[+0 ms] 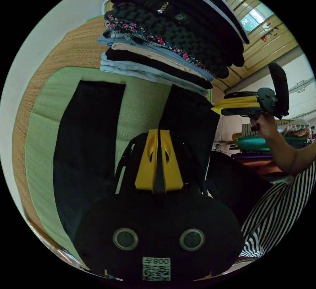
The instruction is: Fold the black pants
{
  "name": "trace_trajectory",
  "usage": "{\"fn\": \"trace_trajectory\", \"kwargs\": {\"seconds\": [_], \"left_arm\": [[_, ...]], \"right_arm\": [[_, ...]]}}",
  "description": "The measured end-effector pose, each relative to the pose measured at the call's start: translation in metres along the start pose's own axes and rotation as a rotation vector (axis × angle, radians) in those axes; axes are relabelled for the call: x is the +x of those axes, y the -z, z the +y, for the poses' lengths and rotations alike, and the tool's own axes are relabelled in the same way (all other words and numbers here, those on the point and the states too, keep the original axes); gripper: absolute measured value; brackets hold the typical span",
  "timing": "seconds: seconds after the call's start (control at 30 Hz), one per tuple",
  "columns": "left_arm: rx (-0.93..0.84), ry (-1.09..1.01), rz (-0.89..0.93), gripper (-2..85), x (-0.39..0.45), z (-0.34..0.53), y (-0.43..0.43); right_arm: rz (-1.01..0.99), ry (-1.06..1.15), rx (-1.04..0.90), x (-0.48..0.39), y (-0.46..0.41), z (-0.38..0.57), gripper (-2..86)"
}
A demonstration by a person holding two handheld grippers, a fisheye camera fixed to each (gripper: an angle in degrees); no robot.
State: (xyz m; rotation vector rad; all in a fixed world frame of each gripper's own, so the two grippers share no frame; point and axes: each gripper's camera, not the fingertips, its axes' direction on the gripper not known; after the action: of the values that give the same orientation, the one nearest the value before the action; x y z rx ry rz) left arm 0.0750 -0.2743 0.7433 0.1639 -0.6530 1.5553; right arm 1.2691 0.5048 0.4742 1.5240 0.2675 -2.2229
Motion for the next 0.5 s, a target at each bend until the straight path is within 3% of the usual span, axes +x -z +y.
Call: {"fn": "trace_trajectory", "kwargs": {"seconds": [0.1, 0.27, 0.37, 0.5], "left_arm": [[-0.079, 0.09, 0.009, 6.5, -0.021, 0.012, -0.002], [0.091, 0.23, 0.095, 7.5, -0.043, 0.103, 0.077], [0.144, 0.361, 0.128, 7.5, -0.051, 0.196, 0.118], [0.154, 0.627, 0.038, 7.4, -0.059, 0.329, 0.163]], "right_arm": [[0.008, -0.081, -0.087, 0.027, -0.048, -0.004, 0.3], [0.019, -0.135, -0.01, 0.05, -0.06, -0.002, -0.1], [-0.027, -0.067, 0.031, 0.036, -0.068, -0.008, 0.0], [-0.207, 0.183, 0.032, -0.045, -0.109, -0.029, 0.0]]}}
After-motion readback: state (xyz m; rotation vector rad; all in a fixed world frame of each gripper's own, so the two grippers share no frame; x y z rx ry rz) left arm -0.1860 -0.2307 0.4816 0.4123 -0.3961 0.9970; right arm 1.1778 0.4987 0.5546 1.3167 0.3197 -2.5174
